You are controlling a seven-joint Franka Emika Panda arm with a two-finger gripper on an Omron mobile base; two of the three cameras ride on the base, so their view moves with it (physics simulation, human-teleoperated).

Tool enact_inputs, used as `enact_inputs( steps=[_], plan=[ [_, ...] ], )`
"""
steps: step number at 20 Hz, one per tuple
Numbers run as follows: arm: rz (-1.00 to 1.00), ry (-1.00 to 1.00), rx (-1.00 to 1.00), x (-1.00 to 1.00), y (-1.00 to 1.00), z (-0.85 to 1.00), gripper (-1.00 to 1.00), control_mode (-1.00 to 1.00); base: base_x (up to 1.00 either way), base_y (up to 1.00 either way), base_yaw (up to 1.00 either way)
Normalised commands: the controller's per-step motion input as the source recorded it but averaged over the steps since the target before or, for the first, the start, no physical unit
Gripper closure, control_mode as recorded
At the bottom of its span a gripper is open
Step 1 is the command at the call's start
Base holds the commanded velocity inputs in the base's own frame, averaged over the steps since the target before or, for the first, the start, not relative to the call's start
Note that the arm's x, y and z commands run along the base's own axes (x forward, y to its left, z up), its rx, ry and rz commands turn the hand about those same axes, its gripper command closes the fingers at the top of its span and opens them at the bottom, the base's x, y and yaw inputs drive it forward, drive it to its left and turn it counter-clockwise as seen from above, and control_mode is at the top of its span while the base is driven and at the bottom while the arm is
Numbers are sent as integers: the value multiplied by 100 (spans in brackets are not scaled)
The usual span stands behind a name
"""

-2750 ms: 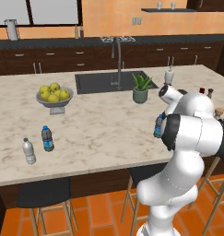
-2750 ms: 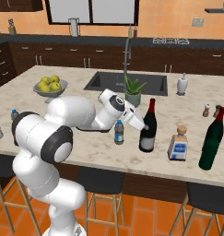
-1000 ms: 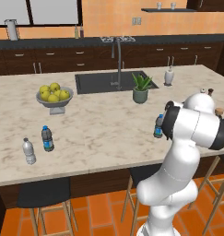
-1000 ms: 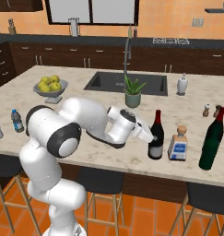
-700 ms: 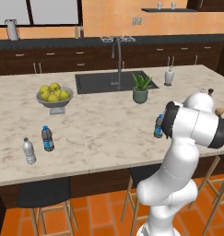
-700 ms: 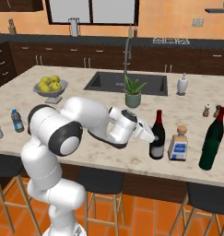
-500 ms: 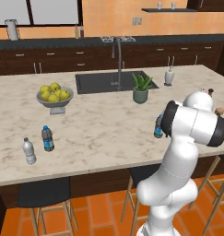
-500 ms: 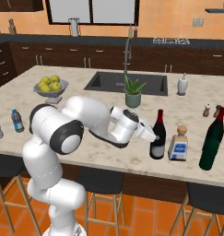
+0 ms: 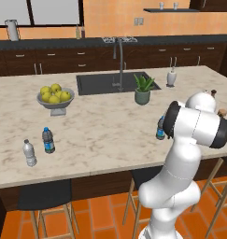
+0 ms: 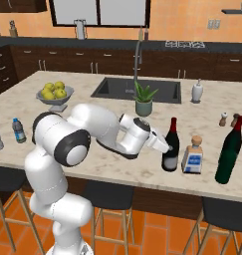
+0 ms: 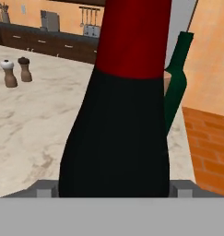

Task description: Move the plastic bottles in the middle to the plastics group, and the glass bottles in the middle to the glass group.

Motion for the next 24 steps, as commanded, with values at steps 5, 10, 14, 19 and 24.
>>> enact_inputs(
  steps=[5,10,14,19,24],
  plan=[
    [0,-7,0,-4,0,0,-100,-100,0,0,0],
    [0,-9,0,-21,0,15,-100,-100,0,0,0],
    [0,-1,-3,-22,16,63,-100,-100,0,0,0],
    [0,0,-9,0,51,100,-100,-100,0,0,0],
    [-2,2,-3,0,40,100,-100,-100,0,0,0]
  ],
)
